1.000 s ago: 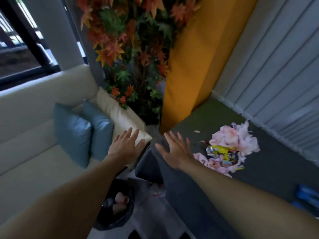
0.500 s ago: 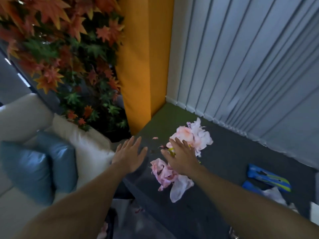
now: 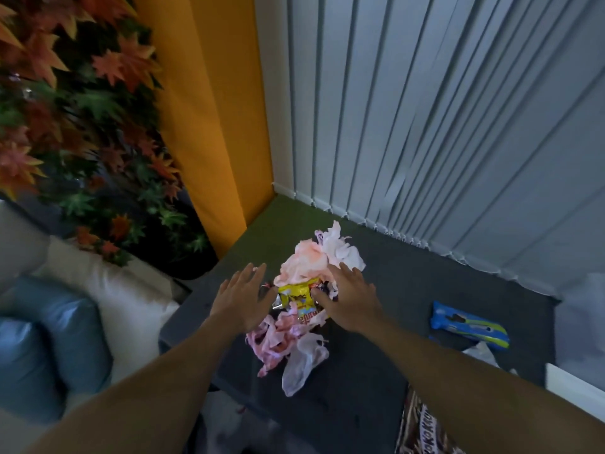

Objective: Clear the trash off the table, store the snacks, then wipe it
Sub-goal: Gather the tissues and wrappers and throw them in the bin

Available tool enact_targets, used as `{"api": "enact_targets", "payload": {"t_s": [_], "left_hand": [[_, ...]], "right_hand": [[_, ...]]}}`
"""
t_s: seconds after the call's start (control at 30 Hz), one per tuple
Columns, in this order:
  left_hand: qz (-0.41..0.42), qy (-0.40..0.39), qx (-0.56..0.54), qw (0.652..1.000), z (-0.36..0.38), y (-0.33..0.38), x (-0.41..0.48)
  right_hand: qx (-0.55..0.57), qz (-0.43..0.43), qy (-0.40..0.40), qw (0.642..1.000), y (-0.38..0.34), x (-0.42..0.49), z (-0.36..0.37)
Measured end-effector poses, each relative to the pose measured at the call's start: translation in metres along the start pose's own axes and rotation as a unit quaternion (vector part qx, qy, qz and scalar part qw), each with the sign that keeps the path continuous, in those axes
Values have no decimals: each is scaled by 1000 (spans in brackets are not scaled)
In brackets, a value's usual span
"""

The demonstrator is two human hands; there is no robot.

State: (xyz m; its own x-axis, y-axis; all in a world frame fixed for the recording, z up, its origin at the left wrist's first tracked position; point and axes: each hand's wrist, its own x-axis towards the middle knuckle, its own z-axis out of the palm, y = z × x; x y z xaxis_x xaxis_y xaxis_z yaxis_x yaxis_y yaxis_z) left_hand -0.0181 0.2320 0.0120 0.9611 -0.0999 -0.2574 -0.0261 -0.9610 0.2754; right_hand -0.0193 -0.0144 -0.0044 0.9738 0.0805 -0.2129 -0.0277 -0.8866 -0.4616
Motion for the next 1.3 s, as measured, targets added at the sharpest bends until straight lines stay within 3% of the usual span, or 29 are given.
{"api": "enact_targets", "payload": {"t_s": [0.37, 0.7, 0.97, 1.13, 1.3], "left_hand": [[31, -49, 19, 998, 7, -24, 56], [62, -87, 12, 994, 20, -55, 119], [49, -131, 25, 990, 42, -77, 146], [34, -158, 13, 987, 47, -81, 146], [41, -138, 5, 990, 40, -74, 143]], "right_hand": [[3, 49, -16, 999, -2, 42, 11], [33, 153, -28, 987, -18, 124, 32], [-1, 199, -113, 974, -26, 158, 50], [-95, 172, -61, 979, -21, 157, 56], [-10, 117, 31, 993, -11, 158, 50]]}}
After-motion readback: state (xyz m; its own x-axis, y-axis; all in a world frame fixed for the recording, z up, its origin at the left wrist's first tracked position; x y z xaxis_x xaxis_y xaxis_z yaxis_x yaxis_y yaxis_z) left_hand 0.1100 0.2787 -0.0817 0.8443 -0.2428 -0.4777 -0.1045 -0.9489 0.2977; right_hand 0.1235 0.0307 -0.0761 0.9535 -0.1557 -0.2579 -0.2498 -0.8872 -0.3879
